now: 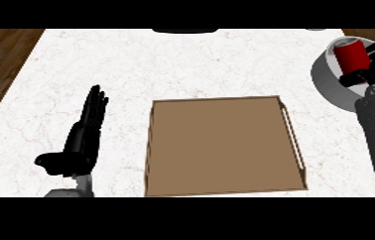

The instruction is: Pick the can from the tray and place it in the pot

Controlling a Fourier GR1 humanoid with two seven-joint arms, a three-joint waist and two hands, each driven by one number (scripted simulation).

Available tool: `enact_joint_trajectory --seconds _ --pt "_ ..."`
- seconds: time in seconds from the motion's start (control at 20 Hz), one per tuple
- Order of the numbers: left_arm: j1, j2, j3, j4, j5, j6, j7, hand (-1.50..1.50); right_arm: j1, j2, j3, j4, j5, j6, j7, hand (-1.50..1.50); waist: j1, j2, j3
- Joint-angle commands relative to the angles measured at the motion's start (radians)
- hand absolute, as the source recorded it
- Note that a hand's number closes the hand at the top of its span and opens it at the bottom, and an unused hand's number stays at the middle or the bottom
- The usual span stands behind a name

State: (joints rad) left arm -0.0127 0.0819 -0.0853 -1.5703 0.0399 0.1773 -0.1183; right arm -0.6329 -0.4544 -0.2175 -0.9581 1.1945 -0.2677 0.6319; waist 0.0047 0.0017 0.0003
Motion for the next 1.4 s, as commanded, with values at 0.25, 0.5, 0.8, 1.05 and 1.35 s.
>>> enact_joint_trajectory --seconds 0.25,0.5,0.8,1.05,1.35 --pt "0.011 0.015 0.014 -0.037 0.017 -0.032 0.016 0.0 0.035 -0.079 -0.113 0.276 -0.122 -0.033 -0.188 1.5 0.009 0.003 0.001" --pt "-0.022 0.02 0.039 0.01 0.039 -0.05 0.007 0.0 0.063 -0.048 -0.174 0.359 -0.162 -0.023 -0.087 -1.5 0.006 0.006 0.001" --pt "-0.009 -0.023 -0.001 -0.03 -0.008 0.006 0.025 0.0 0.059 -0.053 -0.277 0.397 -0.338 -0.07 -0.393 -1.5 0.013 0.004 0.003" --pt "0.0 -0.001 0.019 -0.014 0.008 -0.022 -0.008 0.0 0.017 0.018 -0.417 0.26 -0.524 -0.243 -0.565 -1.5 0.001 -0.001 0.004" --pt "0.022 -0.013 0.003 -0.038 -0.006 -0.01 0.016 0.0 0.061 0.002 -0.574 0.234 -0.751 -0.228 -0.741 -1.5 -0.003 -0.002 0.002"
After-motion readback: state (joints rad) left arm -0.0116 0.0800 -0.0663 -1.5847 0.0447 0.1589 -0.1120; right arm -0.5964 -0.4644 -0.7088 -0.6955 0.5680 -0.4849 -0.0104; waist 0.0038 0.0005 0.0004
